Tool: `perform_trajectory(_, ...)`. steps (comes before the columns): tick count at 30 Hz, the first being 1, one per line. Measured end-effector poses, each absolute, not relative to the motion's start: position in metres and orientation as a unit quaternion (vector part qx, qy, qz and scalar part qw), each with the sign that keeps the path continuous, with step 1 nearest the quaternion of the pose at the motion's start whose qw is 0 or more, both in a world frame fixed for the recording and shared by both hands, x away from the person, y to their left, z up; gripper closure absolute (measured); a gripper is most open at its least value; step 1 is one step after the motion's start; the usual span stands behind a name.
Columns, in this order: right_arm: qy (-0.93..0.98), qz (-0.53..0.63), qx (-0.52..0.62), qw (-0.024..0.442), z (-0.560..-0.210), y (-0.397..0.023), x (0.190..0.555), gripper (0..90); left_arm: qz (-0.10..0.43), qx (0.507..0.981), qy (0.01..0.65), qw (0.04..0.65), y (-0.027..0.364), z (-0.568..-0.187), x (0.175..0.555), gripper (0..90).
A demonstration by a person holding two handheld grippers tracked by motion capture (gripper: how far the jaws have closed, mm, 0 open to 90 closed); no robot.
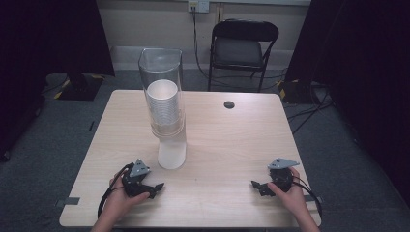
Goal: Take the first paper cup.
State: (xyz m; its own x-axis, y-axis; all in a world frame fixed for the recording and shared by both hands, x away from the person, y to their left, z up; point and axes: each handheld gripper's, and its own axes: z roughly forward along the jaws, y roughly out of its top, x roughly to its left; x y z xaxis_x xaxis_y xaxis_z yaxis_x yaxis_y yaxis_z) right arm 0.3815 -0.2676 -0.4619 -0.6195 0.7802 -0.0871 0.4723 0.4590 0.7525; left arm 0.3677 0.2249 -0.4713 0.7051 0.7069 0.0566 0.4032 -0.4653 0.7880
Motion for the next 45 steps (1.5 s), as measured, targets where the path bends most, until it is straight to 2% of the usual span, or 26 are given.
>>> perform_trajectory(9,0.826,0.356,0.379,0.216,-0.462,-0.268,0.382,0.0,0.197,0.827,0.346,0.397,0.224,-0.471,0.366,13.9)
perform_trajectory(14,0.826,0.356,0.379,0.216,-0.462,-0.268,0.382,0.0,0.208,0.819,0.354,0.401,0.227,-0.469,0.368,21.2)
perform_trajectory(22,0.826,0.356,0.379,0.216,-0.462,-0.268,0.382,0.0,0.21,0.783,0.372,0.452,0.233,-0.445,0.373,20.8)
perform_trajectory(30,0.826,0.356,0.379,0.216,-0.462,-0.268,0.382,0.0,0.219,0.783,0.364,0.455,0.229,-0.425,0.379,21.4)
perform_trajectory(45,0.826,0.356,0.379,0.216,-0.462,-0.268,0.382,0.0,0.251,0.738,0.361,0.511,0.207,-0.387,0.398,22.9)
